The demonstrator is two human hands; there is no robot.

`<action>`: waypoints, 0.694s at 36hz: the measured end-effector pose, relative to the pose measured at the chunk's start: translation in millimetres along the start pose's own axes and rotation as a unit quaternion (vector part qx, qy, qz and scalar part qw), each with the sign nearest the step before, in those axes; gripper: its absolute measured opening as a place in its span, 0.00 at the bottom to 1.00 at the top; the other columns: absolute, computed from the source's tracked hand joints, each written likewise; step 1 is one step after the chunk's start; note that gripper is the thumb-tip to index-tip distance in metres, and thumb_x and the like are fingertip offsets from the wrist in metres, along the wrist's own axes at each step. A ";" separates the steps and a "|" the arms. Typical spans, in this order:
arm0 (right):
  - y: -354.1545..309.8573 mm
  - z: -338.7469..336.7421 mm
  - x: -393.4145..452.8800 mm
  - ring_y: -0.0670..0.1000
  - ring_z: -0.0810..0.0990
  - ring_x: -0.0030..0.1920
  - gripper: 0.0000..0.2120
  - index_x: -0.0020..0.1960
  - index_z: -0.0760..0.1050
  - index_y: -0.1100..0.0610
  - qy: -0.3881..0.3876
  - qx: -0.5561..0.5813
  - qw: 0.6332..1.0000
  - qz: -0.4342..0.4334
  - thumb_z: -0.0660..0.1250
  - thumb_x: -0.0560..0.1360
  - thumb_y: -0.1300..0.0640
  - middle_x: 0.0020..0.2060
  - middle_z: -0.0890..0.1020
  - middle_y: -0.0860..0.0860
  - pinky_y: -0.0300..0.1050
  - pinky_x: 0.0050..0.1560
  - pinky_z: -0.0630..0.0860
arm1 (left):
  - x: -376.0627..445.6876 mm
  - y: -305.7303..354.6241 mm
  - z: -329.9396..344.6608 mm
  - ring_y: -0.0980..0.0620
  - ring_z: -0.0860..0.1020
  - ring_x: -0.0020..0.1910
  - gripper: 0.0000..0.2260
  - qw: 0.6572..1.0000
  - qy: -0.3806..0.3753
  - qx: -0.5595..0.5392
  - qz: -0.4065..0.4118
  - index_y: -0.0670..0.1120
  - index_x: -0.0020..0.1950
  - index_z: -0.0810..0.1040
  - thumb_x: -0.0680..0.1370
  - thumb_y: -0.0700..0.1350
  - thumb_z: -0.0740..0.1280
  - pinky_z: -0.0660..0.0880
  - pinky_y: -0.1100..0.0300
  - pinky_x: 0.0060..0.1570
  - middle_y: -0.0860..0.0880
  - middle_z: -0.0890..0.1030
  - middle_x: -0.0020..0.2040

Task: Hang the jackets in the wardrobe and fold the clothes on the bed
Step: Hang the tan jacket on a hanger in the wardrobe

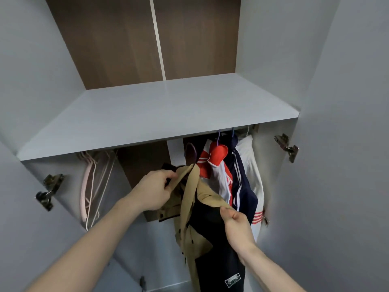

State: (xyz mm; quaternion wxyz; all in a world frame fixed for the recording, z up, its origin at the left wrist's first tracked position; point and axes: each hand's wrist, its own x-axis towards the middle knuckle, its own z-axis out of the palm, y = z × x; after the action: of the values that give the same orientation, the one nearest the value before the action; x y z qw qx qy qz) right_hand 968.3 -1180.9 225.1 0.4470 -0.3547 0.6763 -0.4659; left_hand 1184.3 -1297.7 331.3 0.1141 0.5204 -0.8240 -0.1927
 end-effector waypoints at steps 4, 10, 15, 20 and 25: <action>-2.8 8.9 19.9 0.59 0.77 0.39 0.24 0.44 0.71 0.73 0.031 0.026 0.999 0.004 0.62 0.83 0.50 0.35 0.76 0.61 0.48 0.46 0.73 | 10.5 34.6 -30.1 0.62 0.79 0.50 0.13 0.982 0.143 0.020 0.122 0.58 0.56 0.83 0.79 0.43 0.65 0.76 0.65 0.50 0.62 0.81 0.51; -15.5 26.7 41.9 0.52 0.72 0.37 0.18 0.37 0.68 0.58 0.076 0.036 0.996 0.017 0.62 0.83 0.51 0.34 0.72 0.53 0.46 0.43 0.70 | 52.1 59.7 -79.5 0.60 0.78 0.51 0.09 0.948 0.198 -0.014 0.250 0.52 0.53 0.84 0.79 0.42 0.65 0.77 0.61 0.52 0.59 0.81 0.53; -21.3 38.8 56.1 0.58 0.76 0.38 0.22 0.48 0.73 0.74 0.120 0.028 0.992 0.037 0.62 0.82 0.52 0.36 0.74 0.53 0.46 0.44 0.72 | 103.6 42.4 -104.4 0.53 0.77 0.59 0.12 0.963 0.158 0.035 0.217 0.50 0.64 0.80 0.81 0.48 0.66 0.74 0.54 0.61 0.53 0.79 0.63; -24.4 50.2 73.2 0.56 0.81 0.41 0.19 0.41 0.76 0.64 0.150 0.025 0.987 0.044 0.61 0.80 0.49 0.36 0.81 0.57 0.58 0.55 0.80 | 128.1 35.2 -106.8 0.48 0.64 0.77 0.23 0.979 0.043 0.070 0.189 0.55 0.76 0.70 0.83 0.62 0.58 0.59 0.51 0.75 0.53 0.68 0.78; -28.9 55.1 90.2 0.62 0.82 0.44 0.19 0.41 0.78 0.65 0.184 0.055 0.980 0.044 0.62 0.79 0.50 0.36 0.82 0.58 0.58 0.57 0.79 | 136.7 34.1 -104.7 0.51 0.55 0.81 0.26 0.981 0.002 0.079 0.176 0.58 0.80 0.62 0.83 0.64 0.54 0.52 0.53 0.76 0.54 0.60 0.82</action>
State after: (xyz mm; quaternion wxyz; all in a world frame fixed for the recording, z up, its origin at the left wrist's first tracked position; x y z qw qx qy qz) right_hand 990.2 -1288.1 218.6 0.3537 -0.2075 0.7355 -0.5394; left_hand 1138.2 -1428.7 438.7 0.1066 0.3751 -0.9150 -0.1030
